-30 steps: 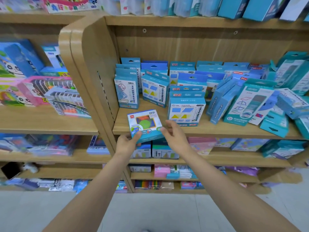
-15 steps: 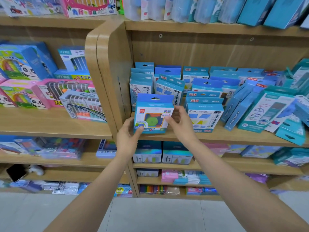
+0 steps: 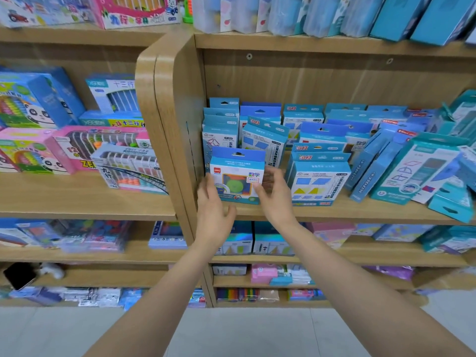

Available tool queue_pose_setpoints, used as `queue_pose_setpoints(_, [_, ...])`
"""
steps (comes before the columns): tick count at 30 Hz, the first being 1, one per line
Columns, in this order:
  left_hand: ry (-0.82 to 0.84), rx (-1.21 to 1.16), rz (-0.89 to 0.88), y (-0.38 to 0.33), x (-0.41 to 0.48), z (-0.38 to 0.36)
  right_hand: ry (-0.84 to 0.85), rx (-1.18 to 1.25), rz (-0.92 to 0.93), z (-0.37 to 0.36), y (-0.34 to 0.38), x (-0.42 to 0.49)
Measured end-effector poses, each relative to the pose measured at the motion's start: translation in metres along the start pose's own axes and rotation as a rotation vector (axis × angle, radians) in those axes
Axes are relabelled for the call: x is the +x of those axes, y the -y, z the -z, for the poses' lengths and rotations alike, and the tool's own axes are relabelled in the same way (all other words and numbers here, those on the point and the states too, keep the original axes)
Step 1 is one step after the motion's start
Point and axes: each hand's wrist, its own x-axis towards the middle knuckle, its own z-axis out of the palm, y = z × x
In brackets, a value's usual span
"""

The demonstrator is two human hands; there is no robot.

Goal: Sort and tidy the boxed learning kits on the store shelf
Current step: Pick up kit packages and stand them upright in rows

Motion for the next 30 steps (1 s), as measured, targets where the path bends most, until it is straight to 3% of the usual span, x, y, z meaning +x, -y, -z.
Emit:
queue_pose_setpoints(5, [-0.233, 0.189, -0.216, -0.016, -0.011, -0.004, -0.007, 0.002, 0.067, 0.027, 0.005, -0.015])
queue_pose_setpoints(9, [-0.263, 0.174, -0.366, -0.038, -0.013, -0.017, -0.123, 0.042, 0.196, 0.068, 0.008, -0.03])
queue_pose_setpoints(13, [-0.332, 0.132, -0.223, -0.051, -0.012, -0.036, -0.43, 0.006, 0.153, 0.115, -0.008, -0.026])
queue_pose_setpoints(15, [-0.337, 0.161, -0.179, -0.055, -0.01, -0.042, -0.479, -0.142, 0.147, 0.132, -0.017, -0.016])
queue_pose_setpoints(18, [-0.296, 0.247, -0.263, -0.061, -0.005, -0.045, -0.342, -0.31, 0.215, 0.145, -0.021, 0.005])
queue_pose_setpoints(21, [-0.201, 0.128, -0.414, -0.082, -0.004, -0.05, -0.08, -0.187, 0.082, 0.147, -0.02, 0.025])
queue_pose_setpoints(23, [-0.068, -0.003, -0.419, -0.098, -0.005, -0.059, 0.022, -0.085, -0.02, 0.152, -0.025, 0.031])
queue_pose_setpoints(27, [0.161, -0.084, -0.119, -0.108, 0.001, -0.091, 0.114, -0.089, -0.104, 0.167, -0.04, 0.031])
queue_pose_setpoints(30, [0.232, -0.25, 0.073, -0.114, 0.005, -0.102, 0.114, -0.101, -0.127, 0.171, -0.047, 0.032])
